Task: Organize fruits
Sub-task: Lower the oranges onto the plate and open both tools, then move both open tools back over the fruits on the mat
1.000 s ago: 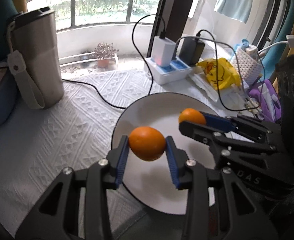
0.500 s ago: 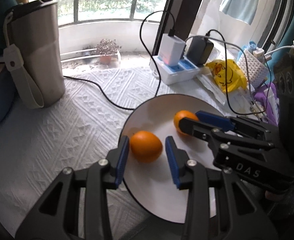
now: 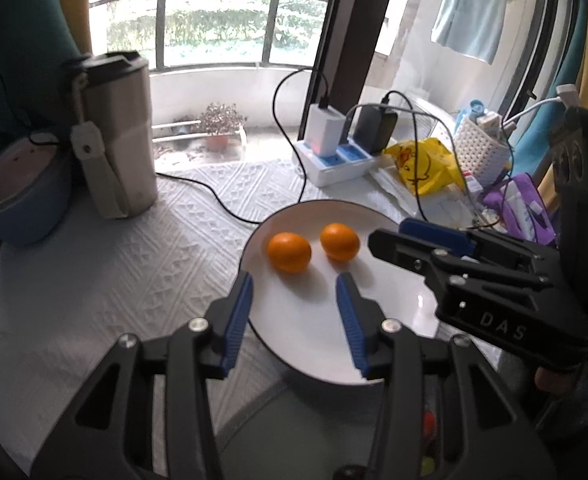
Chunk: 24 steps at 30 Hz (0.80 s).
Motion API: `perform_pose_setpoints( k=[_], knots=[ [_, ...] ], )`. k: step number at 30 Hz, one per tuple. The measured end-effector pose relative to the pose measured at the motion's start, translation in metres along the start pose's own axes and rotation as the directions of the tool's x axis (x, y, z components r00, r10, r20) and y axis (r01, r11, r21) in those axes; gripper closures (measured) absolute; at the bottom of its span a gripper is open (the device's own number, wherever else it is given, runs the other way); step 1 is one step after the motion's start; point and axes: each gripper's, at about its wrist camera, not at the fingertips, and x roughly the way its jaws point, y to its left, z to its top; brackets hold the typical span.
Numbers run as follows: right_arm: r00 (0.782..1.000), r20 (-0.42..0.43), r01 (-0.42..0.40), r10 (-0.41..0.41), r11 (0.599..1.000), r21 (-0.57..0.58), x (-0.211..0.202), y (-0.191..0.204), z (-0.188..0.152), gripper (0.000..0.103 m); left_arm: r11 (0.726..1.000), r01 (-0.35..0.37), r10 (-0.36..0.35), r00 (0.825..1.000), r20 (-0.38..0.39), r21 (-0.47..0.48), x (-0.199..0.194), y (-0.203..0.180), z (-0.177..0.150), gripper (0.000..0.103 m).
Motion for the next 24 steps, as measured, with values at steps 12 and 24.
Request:
perform_pose_setpoints(
  k=[12,24],
  knots=[
    [0.999,0.051,0.000,0.002,0.999,-0.036,-0.059,0.021,-0.026,0.063,1.000,-0.017,0.016,0.998,0.065,0.008,-0.062,-0.015,-0.032,0.058],
    [0.997,0.077,-0.013,0.019,0.997,-0.072,-0.099,0.043,-0.054,0.063,0.999,-0.033,0.028,0.991,0.129,0.039,-0.114,-0.034,-0.061,0.058]
  ],
)
